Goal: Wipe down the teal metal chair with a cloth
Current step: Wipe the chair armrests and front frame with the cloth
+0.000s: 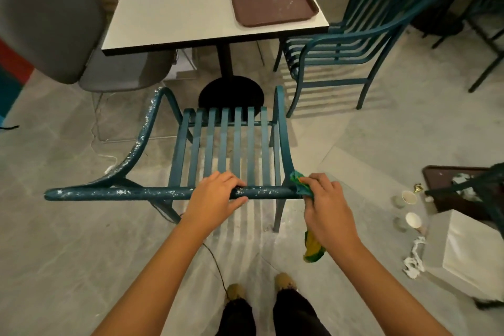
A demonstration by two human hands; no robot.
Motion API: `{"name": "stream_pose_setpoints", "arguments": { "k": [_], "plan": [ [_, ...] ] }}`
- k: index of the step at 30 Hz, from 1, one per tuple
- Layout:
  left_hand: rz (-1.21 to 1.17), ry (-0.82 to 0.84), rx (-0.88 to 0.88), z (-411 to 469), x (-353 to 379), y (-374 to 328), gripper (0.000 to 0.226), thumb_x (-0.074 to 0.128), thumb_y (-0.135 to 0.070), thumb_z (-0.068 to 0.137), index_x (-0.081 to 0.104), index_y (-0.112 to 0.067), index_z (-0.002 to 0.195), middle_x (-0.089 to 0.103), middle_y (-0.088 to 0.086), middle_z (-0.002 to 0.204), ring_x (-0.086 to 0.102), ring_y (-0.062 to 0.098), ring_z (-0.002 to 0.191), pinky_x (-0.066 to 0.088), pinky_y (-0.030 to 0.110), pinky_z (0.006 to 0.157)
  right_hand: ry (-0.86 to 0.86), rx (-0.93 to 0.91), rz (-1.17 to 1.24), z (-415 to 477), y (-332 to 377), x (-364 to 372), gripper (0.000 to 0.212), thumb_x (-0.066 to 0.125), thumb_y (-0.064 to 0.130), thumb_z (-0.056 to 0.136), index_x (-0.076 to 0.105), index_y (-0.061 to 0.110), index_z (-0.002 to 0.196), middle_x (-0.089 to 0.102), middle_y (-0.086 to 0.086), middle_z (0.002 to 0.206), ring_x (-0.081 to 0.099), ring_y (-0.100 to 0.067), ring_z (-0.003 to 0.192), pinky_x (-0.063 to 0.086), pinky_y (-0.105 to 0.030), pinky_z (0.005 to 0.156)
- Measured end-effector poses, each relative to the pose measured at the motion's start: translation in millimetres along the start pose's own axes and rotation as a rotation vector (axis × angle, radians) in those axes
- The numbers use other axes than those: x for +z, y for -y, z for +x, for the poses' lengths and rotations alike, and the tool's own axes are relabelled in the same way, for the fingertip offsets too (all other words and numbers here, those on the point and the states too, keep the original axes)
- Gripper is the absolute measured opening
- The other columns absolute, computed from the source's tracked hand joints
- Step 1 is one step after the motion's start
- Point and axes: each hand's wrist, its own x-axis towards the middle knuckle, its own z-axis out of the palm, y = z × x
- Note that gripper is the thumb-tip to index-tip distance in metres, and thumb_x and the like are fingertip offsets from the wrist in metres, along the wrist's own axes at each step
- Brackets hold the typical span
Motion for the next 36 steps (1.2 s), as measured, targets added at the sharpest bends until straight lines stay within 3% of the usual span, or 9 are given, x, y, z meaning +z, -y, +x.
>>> {"name": "stream_pose_setpoints", "arguments": {
  "k": [4, 8, 11, 16, 18, 22, 27, 32, 36],
  "plan": [
    [-0.016, -0.021, 0.018, -0.9, 1.5, 2.9, 0.038, 0.051, -0.042, 0.089, 0.053, -0.025, 0.123, 0.056, -0.008, 0.115, 0.047, 0.011, 0.105, 0.037, 0.024, 0.092, -0.002, -0.006, -0.157, 2.0, 14.0, 9.4, 0.026, 0.068, -0.004, 0.068, 0.065, 0.000, 0.093, 0.064, -0.013, 0.093, 0.053, -0.031, 0.071, 0.050, -0.039, 0.057],
    [-0.021, -0.034, 0.035, -0.5, 2.7, 4.9, 0.037, 0.051, -0.043, 0.089, 0.054, -0.025, 0.122, 0.057, -0.007, 0.114, 0.048, 0.012, 0.104, 0.037, 0.024, 0.091, 0.006, 0.004, -0.157, 4.9, 36.8, 20.3, 0.026, 0.056, 0.002, 0.082, 0.060, 0.001, 0.108, 0.058, -0.013, 0.107, 0.049, -0.031, 0.087, 0.049, -0.040, 0.074],
    [-0.021, -0.043, 0.037, 0.2, 3.0, 5.1, 0.036, 0.052, -0.042, 0.089, 0.055, -0.025, 0.121, 0.058, -0.007, 0.113, 0.048, 0.013, 0.102, 0.036, 0.024, 0.088, -0.012, -0.004, -0.104, -2.6, 44.3, 30.1, 0.036, 0.069, -0.002, 0.070, 0.063, 0.002, 0.106, 0.062, -0.013, 0.103, 0.053, -0.032, 0.079, 0.054, -0.043, 0.068],
    [-0.036, -0.022, 0.034, 1.6, 1.3, 4.6, 0.036, 0.052, -0.042, 0.089, 0.054, -0.026, 0.121, 0.057, -0.009, 0.115, 0.048, 0.011, 0.104, 0.036, 0.023, 0.090, -0.097, 0.076, 0.054, -18.0, 20.0, 20.8, 0.044, 0.055, -0.003, 0.083, 0.052, 0.008, 0.126, 0.052, -0.007, 0.124, 0.047, -0.027, 0.103, 0.051, -0.036, 0.080],
    [-0.045, -0.019, 0.028, 1.8, 1.2, 4.9, 0.037, 0.052, -0.042, 0.088, 0.054, -0.027, 0.122, 0.056, -0.009, 0.115, 0.047, 0.010, 0.104, 0.037, 0.023, 0.091, -0.118, 0.112, 0.036, -20.8, 9.6, 19.1, 0.048, 0.059, -0.006, 0.079, 0.053, 0.006, 0.125, 0.054, -0.010, 0.121, 0.049, -0.029, 0.100, 0.054, -0.038, 0.075],
    [-0.067, -0.023, 0.009, 1.4, 1.7, 4.8, 0.037, 0.054, -0.042, 0.088, 0.055, -0.026, 0.121, 0.057, -0.009, 0.113, 0.048, 0.011, 0.103, 0.037, 0.023, 0.090, -0.110, 0.082, -0.041, -22.8, 14.5, 27.8, 0.059, 0.074, -0.011, 0.057, 0.060, 0.001, 0.114, 0.063, -0.012, 0.102, 0.057, -0.032, 0.079, 0.056, -0.034, 0.048],
    [-0.076, -0.035, -0.006, 0.9, 2.0, 3.5, 0.036, 0.055, -0.040, 0.087, 0.056, -0.026, 0.120, 0.058, -0.007, 0.112, 0.048, 0.013, 0.103, 0.037, 0.025, 0.088, -0.065, -0.018, -0.075, -28.2, 37.7, 42.3, 0.071, 0.087, 0.001, 0.039, 0.066, 0.007, 0.106, 0.065, -0.005, 0.094, 0.061, -0.023, 0.071, 0.054, -0.022, 0.044],
    [-0.084, -0.029, -0.023, 0.5, 2.1, 2.9, 0.036, 0.054, -0.042, 0.087, 0.056, -0.027, 0.120, 0.058, -0.008, 0.111, 0.047, 0.012, 0.102, 0.036, 0.024, 0.088, -0.081, 0.030, 0.096, -26.0, 22.9, 23.1, 0.048, 0.060, -0.007, 0.075, 0.056, 0.007, 0.122, 0.057, -0.007, 0.114, 0.052, -0.025, 0.095, 0.050, -0.027, 0.064],
    [-0.096, -0.034, -0.035, 0.5, 3.0, 3.0, 0.037, 0.055, -0.042, 0.087, 0.056, -0.027, 0.121, 0.057, -0.009, 0.112, 0.047, 0.012, 0.104, 0.036, 0.024, 0.089, -0.113, 0.126, 0.065, -15.8, 0.6, 12.9, 0.046, 0.052, -0.004, 0.084, 0.050, 0.008, 0.128, 0.050, -0.004, 0.129, 0.045, -0.023, 0.105, 0.047, -0.029, 0.079]
  ]
}}
